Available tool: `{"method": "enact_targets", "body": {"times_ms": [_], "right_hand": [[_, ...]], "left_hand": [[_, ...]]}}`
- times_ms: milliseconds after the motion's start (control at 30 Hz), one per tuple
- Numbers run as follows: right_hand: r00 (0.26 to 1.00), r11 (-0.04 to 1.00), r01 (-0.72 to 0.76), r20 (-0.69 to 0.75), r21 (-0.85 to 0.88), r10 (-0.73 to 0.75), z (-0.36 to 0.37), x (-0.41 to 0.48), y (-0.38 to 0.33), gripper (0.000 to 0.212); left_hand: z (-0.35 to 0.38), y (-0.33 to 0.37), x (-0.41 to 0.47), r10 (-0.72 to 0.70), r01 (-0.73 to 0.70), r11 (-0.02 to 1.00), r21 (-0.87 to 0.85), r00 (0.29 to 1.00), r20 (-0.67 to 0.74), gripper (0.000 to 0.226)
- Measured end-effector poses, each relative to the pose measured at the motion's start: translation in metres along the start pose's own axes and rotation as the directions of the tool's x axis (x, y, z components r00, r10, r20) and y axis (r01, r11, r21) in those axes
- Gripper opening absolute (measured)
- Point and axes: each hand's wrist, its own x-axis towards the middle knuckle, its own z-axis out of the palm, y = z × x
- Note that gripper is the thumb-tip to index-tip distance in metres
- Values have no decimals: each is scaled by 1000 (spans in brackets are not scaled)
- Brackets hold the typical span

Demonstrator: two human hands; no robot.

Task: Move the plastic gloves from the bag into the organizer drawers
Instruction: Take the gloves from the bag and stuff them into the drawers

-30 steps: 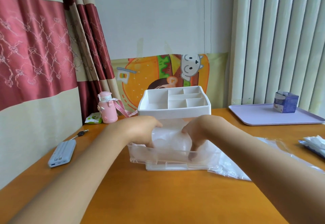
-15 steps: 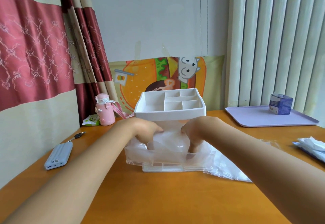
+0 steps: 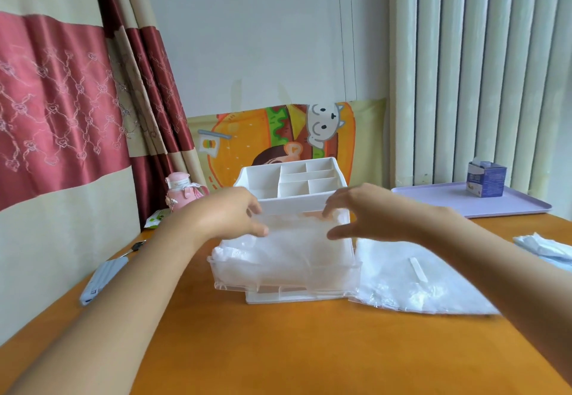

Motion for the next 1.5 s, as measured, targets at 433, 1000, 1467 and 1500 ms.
{"method": "enact_targets", "body": {"times_ms": [433,1000,1467,1500], "right_hand": [[701,751,-654,-299,92,647,47,-97,154,51],[622,605,-783,207,146,755,113,-128,260,28],[376,393,-916,162,-87,912,93,-122,264,56],[382,392,-915,107,-95,918,87,-123,261,53]], "left_hand": [[124,189,-11,313,-384,832,-400,921,-233,39],[257,230,100,220,-205,953,-222,975,43,69],[274,225,116,166,-146,980,-133,975,147,76],[274,225,116,160,-141,981,-133,976,144,76]]}}
